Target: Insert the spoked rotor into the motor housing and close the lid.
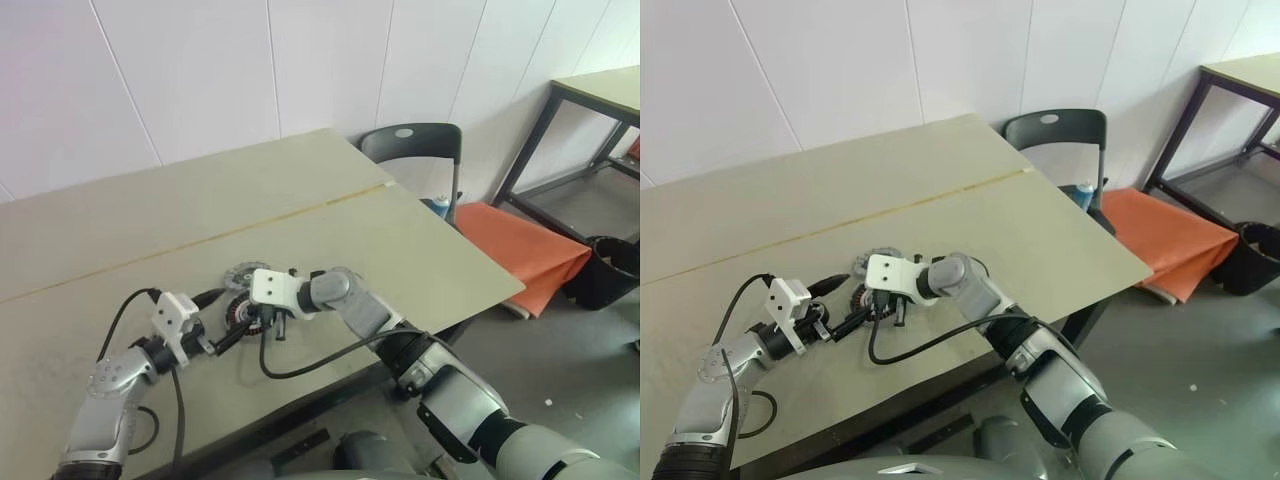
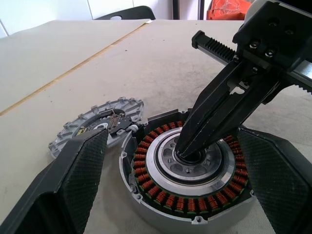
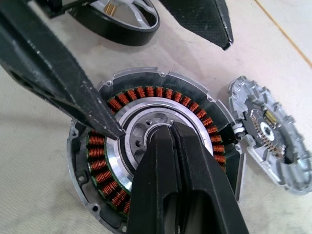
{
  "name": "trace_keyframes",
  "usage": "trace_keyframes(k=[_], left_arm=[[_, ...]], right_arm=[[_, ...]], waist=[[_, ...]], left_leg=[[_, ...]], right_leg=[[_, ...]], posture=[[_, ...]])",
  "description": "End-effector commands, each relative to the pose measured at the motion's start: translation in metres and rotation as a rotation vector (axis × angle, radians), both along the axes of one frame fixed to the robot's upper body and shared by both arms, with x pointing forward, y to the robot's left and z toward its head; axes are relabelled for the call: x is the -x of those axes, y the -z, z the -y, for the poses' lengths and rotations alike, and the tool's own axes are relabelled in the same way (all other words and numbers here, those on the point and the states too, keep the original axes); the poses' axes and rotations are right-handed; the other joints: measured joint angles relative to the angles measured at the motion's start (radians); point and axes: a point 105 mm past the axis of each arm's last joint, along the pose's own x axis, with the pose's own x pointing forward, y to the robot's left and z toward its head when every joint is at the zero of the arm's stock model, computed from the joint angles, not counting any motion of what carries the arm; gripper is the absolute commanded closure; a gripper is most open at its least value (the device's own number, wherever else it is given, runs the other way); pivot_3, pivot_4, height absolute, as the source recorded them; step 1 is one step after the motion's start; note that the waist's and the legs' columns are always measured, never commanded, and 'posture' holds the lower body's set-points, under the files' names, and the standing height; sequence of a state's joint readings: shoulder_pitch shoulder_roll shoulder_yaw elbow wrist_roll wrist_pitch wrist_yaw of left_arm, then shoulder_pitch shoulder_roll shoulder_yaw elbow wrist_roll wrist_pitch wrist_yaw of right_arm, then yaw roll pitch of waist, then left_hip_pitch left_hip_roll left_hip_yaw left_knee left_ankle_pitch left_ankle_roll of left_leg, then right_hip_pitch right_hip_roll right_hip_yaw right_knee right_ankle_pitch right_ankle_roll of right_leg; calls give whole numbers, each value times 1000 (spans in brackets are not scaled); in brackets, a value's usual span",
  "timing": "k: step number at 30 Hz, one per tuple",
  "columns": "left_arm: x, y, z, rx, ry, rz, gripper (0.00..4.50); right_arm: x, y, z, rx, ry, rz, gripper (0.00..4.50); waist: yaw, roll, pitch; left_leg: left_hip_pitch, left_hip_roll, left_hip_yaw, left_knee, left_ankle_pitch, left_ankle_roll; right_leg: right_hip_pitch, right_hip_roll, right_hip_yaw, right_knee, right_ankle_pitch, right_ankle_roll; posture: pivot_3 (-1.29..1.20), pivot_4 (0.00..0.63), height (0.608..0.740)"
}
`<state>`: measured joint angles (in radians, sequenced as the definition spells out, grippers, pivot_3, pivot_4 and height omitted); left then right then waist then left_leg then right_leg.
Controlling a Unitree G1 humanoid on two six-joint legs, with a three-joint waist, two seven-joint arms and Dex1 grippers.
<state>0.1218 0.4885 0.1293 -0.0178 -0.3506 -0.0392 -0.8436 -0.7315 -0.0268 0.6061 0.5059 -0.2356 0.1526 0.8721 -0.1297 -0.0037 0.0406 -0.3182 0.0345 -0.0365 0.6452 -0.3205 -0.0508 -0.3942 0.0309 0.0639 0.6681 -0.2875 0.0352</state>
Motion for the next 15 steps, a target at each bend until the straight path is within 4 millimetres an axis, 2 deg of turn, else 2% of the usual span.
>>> trace_keyframes(k=[1,7,15], left_arm=[[-3,-9,3,-4,12,45,0],[-3,-10,3,-3,12,46,0],[-2,-10,3,-2,10,46,0]], right_arm=[[5,21,2,104,-36,39,4459],[0,18,0,108,-63,126,4459],[-1,-8,-11,-150,78,-161,4459]], waist=[[0,0,0],[-1,0,0],[0,-2,1]], left_leg=[[0,0,0,0,0,0],[1,0,0,0,0,0],[-1,3,0,0,0,0]], right_leg=[[0,0,1,0,0,0],[-1,4,5,0,1,-2],[-5,11,6,0,4,-7]], posture=[[0,0,740],[0,0,740],[0,0,740]])
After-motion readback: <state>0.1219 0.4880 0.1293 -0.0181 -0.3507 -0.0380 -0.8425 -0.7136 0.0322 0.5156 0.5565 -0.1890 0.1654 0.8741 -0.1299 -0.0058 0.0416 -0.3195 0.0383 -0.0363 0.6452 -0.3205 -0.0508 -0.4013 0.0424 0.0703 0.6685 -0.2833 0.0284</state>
